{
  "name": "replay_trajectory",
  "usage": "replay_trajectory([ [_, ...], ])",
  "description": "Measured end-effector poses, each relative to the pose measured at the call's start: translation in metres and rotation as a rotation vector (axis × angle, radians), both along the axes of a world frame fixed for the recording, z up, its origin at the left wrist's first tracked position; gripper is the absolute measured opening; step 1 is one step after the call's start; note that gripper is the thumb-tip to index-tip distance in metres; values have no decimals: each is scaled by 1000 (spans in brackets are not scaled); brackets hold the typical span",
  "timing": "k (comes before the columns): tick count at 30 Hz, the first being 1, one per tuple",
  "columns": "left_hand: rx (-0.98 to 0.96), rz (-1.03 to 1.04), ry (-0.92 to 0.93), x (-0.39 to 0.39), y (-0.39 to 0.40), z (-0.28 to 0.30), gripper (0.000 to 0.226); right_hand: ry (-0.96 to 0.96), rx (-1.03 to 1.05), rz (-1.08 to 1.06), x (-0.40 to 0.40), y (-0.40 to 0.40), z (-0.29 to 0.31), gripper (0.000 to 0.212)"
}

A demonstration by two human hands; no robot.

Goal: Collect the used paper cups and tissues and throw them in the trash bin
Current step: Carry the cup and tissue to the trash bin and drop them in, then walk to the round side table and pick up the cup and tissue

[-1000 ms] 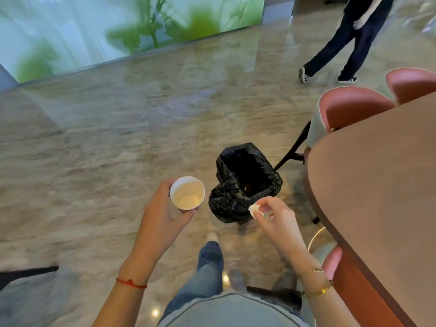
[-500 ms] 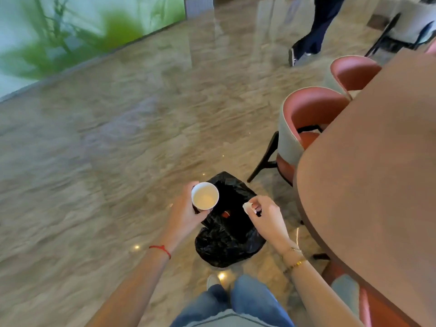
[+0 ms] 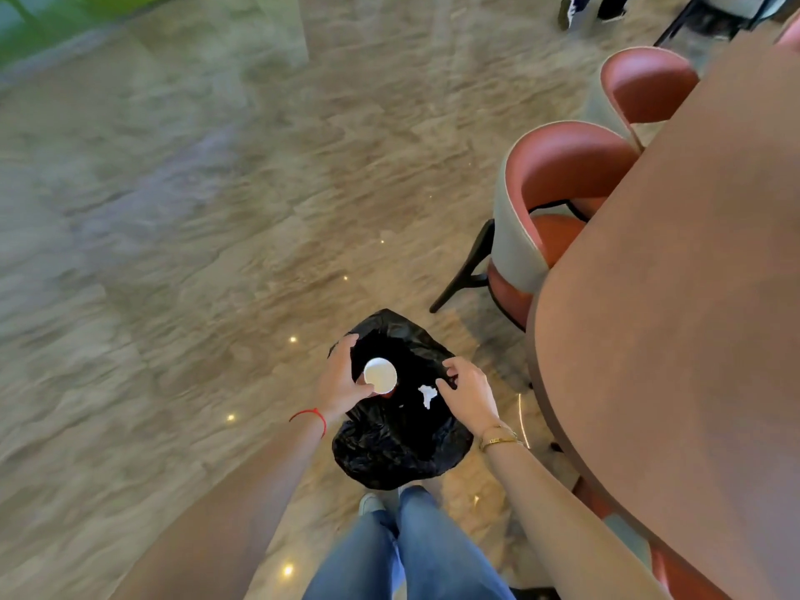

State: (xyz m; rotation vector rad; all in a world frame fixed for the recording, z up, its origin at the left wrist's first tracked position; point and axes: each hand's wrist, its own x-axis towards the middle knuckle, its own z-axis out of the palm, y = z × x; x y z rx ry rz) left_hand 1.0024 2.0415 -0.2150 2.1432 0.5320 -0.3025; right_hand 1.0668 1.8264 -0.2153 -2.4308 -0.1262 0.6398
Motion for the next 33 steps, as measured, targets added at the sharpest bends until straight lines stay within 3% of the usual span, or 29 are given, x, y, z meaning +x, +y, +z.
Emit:
replay_trajectory([
  [9,157,1,-124,-10,11,59,53,-136,114,146,21,-14,52,39],
  [19,322,161,-258,-97,-4,112,44,-366,169,426,2,-18,109,40],
  [25,394,390,-260,-162,-19,123,44,-367,198,584,-18,-10,119,39],
  [33,521,779,-218,-283,-48,137,41,-370,218,952,-67,47,129,41],
])
